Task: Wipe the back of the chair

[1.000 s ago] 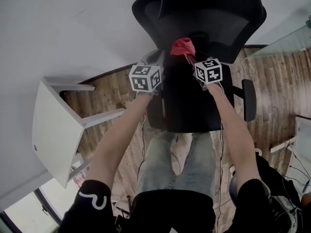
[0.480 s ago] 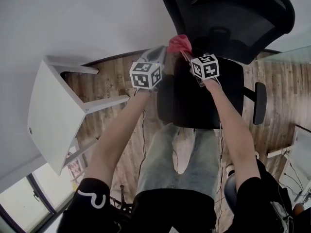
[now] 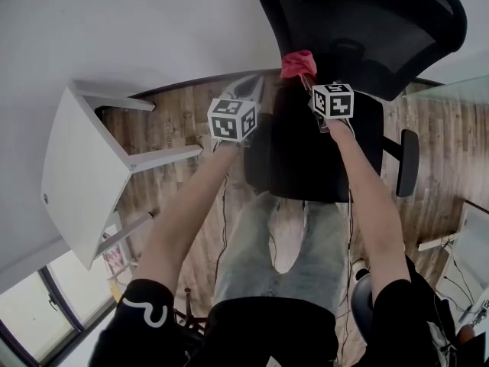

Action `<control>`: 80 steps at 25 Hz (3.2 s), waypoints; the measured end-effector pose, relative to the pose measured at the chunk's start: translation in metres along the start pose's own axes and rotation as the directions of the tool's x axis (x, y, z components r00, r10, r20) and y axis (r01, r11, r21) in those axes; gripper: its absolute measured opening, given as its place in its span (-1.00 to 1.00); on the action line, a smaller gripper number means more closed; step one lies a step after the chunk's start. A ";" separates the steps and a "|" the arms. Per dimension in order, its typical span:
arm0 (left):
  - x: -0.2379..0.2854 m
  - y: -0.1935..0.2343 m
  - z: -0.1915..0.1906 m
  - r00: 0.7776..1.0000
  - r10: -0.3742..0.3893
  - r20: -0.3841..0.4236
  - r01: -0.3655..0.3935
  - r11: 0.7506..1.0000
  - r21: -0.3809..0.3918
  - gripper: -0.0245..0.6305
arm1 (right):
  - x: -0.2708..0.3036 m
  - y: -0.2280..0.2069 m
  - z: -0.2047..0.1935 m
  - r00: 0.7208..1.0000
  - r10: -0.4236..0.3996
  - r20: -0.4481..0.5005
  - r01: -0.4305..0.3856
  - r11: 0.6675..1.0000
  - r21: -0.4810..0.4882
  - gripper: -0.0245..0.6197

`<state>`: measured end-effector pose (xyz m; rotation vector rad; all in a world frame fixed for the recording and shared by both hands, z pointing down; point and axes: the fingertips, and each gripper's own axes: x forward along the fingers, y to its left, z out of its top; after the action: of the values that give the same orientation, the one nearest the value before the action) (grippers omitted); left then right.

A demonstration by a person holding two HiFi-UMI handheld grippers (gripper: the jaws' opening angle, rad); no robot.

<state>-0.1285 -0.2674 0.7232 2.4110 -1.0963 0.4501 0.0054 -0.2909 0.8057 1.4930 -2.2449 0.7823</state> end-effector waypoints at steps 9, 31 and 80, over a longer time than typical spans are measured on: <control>0.033 -0.066 0.005 0.999 -0.040 -0.018 0.040 0.999 0.034 -0.85 | -0.054 -0.084 0.002 0.995 -0.090 0.038 0.088 0.994 0.068 -0.65; 0.111 -0.230 0.013 0.985 -0.169 -0.023 0.170 0.984 0.050 -0.85 | -0.232 -0.306 -0.024 0.909 -0.412 0.067 0.378 0.880 0.287 -0.65; 0.001 0.004 -0.049 0.998 0.037 -0.041 -0.041 0.993 -0.110 -0.85 | 0.014 -0.002 -0.039 0.999 0.000 -0.040 0.003 0.997 0.078 -0.65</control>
<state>-0.1362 -0.2450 0.7664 2.2784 -1.1233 0.4357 0.0007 -0.2781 0.8454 1.4995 -2.2077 0.9007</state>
